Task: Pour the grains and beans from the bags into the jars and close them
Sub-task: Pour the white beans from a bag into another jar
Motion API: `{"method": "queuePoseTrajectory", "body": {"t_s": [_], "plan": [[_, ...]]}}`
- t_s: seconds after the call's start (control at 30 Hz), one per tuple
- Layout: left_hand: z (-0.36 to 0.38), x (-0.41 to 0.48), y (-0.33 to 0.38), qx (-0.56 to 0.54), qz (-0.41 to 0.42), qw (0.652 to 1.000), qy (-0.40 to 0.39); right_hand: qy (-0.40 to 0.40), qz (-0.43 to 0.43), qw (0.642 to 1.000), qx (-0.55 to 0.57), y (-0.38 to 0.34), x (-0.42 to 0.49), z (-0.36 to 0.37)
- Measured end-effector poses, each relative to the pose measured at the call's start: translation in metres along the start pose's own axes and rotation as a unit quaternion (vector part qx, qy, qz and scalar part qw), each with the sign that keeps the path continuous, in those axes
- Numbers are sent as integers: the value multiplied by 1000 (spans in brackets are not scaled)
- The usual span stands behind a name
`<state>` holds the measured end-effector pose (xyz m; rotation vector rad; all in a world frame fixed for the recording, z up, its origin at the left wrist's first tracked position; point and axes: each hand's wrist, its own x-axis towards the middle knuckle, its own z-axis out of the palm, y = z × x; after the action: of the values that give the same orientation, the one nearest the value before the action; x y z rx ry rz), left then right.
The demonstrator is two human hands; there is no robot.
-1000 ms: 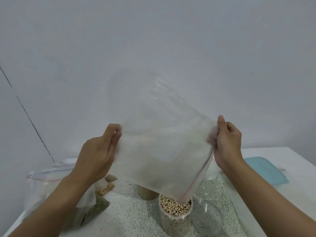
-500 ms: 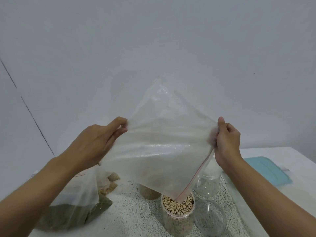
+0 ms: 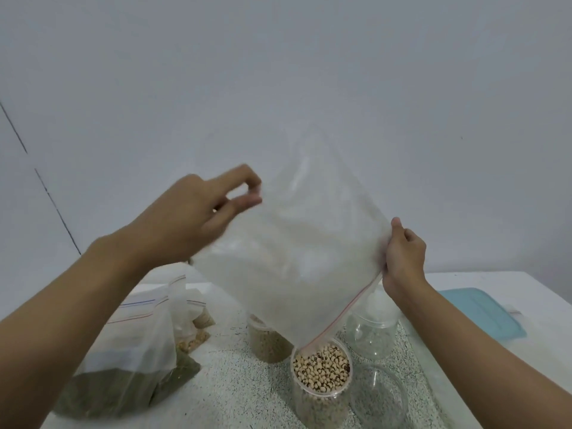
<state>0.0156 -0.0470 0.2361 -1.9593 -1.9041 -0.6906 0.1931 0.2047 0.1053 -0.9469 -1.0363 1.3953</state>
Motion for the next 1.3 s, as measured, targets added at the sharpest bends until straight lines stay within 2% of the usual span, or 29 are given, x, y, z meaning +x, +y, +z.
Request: {"method": "queuePoseTrajectory", "body": {"t_s": [0.1,0.23,0.37,0.43,0.83,0.97,1.1,1.2,1.3], "plan": [[7,0,2,11,7,999,-38,11,-4,1000,-28,2,-5,-1],[2,4,1,-6,-4,1000,-14,11,-25,998,-52,1,-2,-3],[4,5,5,-19,0,998,-65,19,-27,997,-75,4,-3,-6],[2,7,3,-27,-1,999,-45,14,-21,997,-71,6,-3,-7],[-3,10,-5,93,28,995,-6,19,-31,996,-76,4,-2,-7],[-3,10,0,66,33,997,-9,16,-25,996,-78,8,-4,-8],[-10,18,-2,37,40,998,20,15,-26,998,-47,1,-7,-4],[-1,15,-4,7,50,999,3,16,-12,999,-50,6,-9,-5],[3,11,-11,-33,21,999,31,16,-9,999,-29,7,-11,-6]]}}
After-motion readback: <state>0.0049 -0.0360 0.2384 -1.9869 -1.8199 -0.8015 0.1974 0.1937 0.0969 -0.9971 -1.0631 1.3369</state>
